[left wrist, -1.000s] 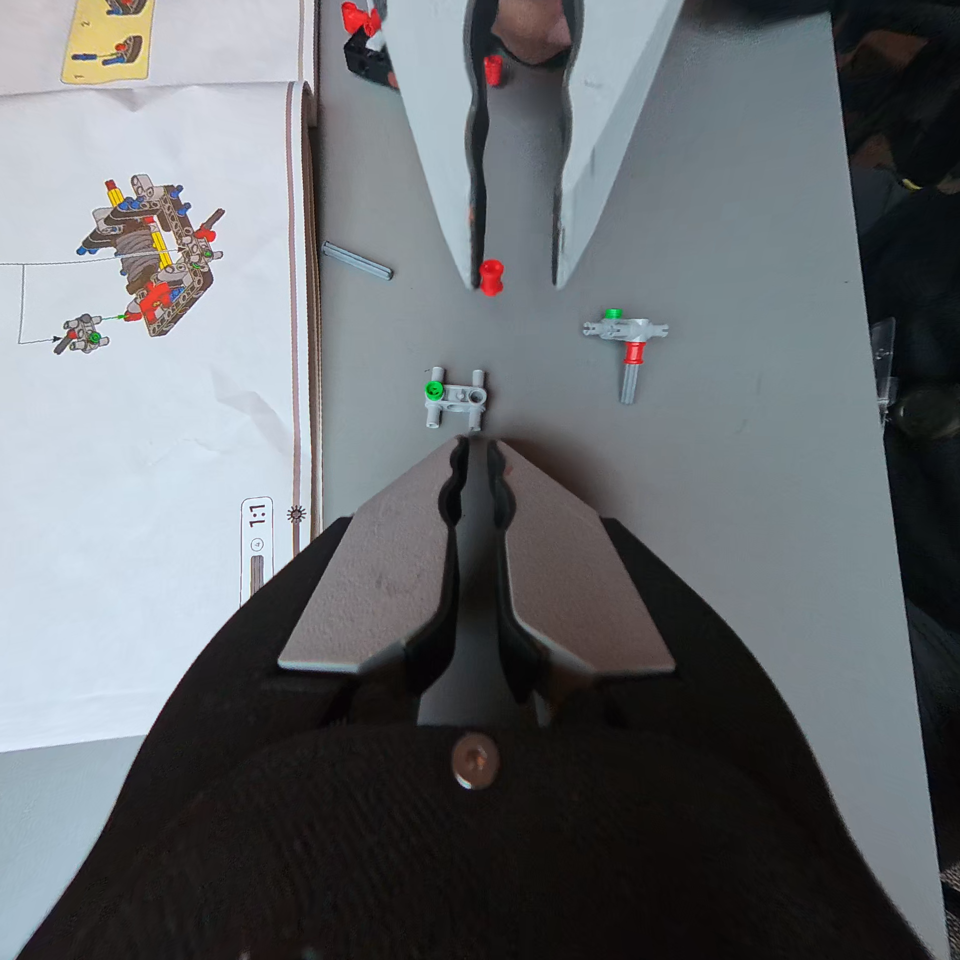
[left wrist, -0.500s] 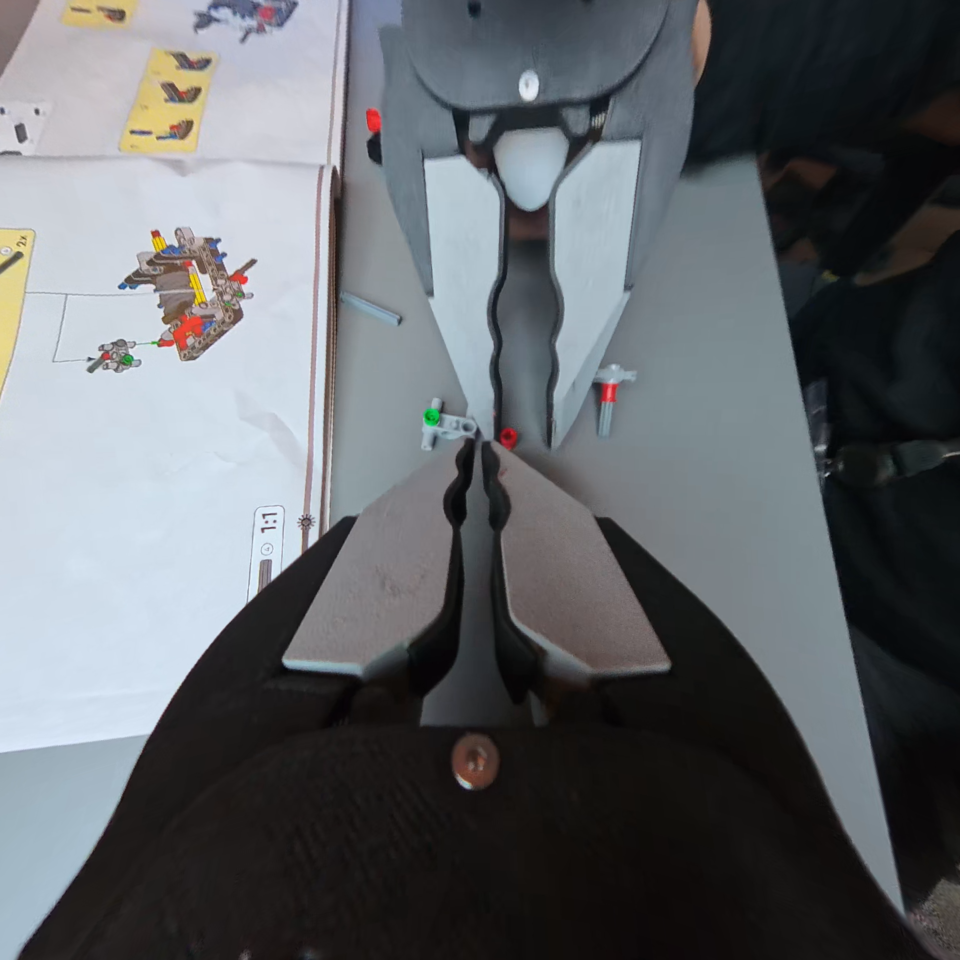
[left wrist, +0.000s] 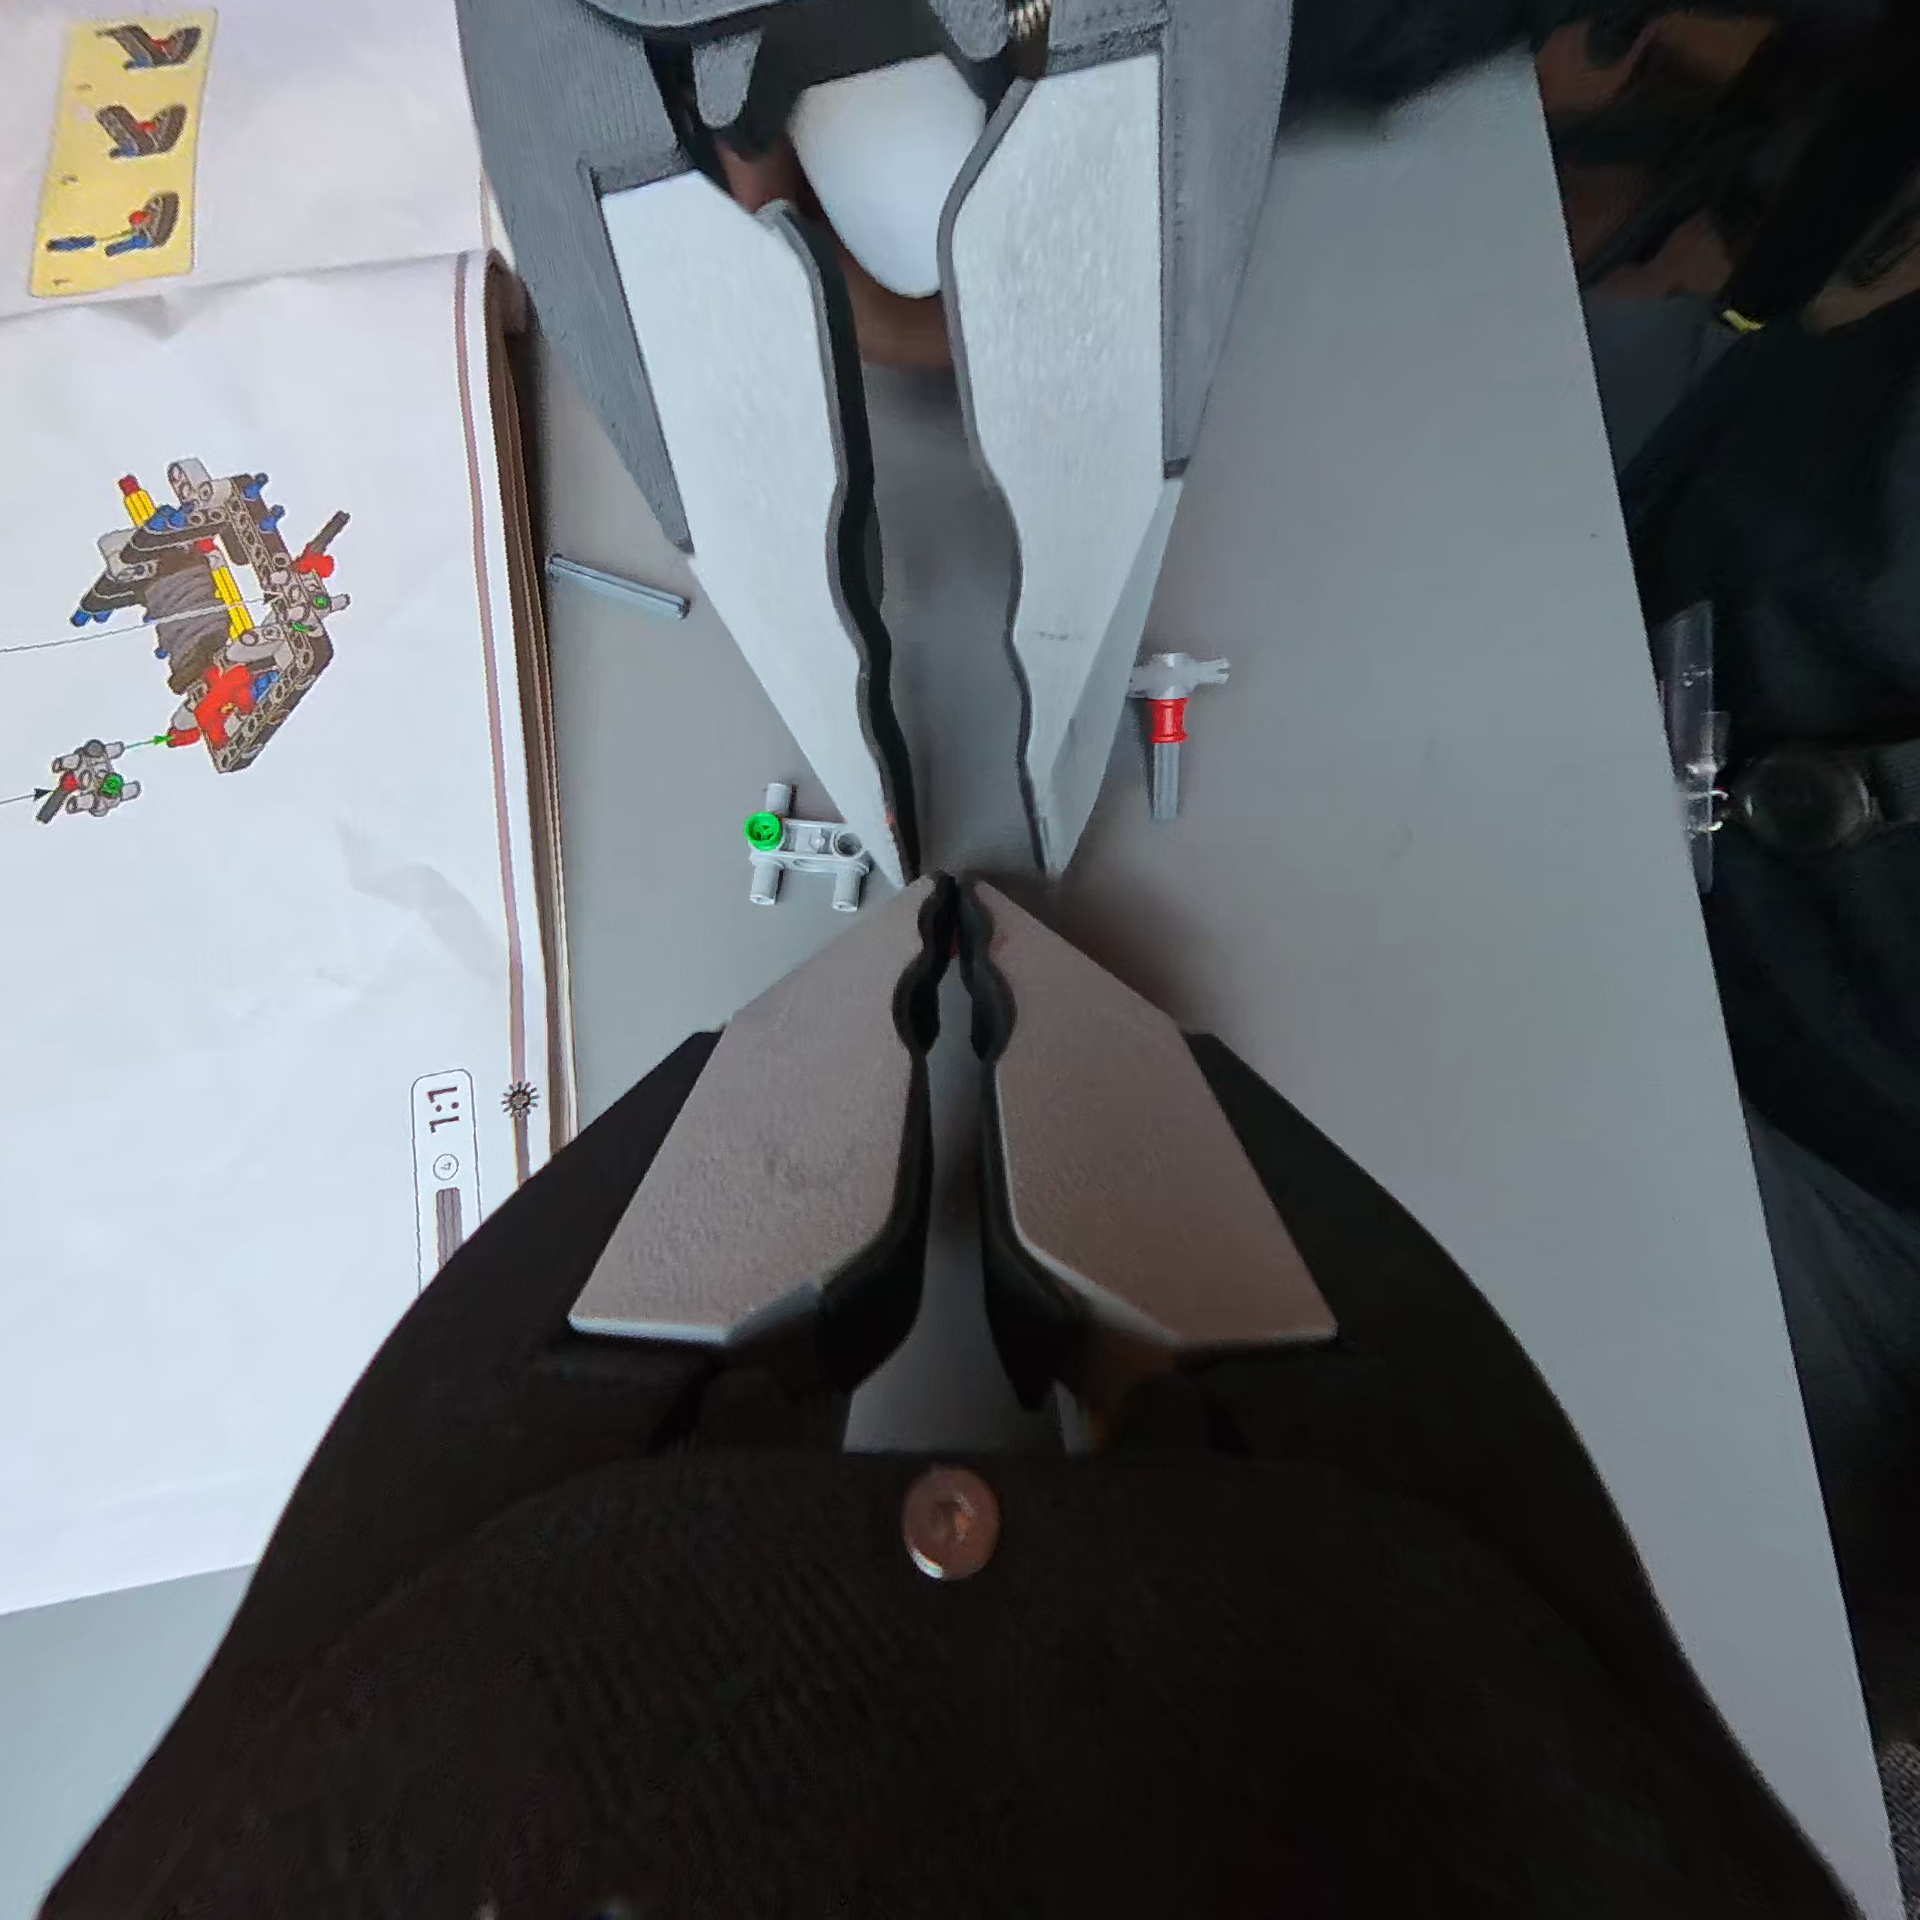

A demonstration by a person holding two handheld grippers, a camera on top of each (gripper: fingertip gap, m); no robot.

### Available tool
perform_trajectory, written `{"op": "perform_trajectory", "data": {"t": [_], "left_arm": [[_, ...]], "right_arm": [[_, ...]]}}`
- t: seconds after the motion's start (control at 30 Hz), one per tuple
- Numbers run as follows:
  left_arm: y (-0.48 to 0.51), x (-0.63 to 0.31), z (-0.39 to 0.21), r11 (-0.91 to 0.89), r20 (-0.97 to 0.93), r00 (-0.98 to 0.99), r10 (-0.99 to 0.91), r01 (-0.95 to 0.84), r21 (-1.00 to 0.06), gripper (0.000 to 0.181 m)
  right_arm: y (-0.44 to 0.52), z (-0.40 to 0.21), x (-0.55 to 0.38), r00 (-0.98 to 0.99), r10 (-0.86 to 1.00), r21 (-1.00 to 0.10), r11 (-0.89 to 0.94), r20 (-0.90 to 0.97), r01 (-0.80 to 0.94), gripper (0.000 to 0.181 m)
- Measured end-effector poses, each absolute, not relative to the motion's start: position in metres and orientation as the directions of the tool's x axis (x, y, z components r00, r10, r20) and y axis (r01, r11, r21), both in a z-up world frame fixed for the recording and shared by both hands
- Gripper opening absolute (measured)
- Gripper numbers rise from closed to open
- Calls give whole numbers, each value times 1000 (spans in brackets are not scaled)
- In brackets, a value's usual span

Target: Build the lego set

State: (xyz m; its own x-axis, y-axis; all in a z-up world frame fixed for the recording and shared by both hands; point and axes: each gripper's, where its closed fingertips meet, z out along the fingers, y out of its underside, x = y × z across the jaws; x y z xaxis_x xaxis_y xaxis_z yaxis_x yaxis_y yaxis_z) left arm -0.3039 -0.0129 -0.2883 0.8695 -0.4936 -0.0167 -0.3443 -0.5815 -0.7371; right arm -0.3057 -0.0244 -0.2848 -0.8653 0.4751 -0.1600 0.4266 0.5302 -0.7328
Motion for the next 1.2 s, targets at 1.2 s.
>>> {"op": "perform_trajectory", "data": {"t": [1.2], "left_arm": [[-10, -340, -273, -575, -31, 935, -354, -243, -781, 0]], "right_arm": [[77, -294, -325, -502, 864, -545, 407, -30, 733, 5]]}}
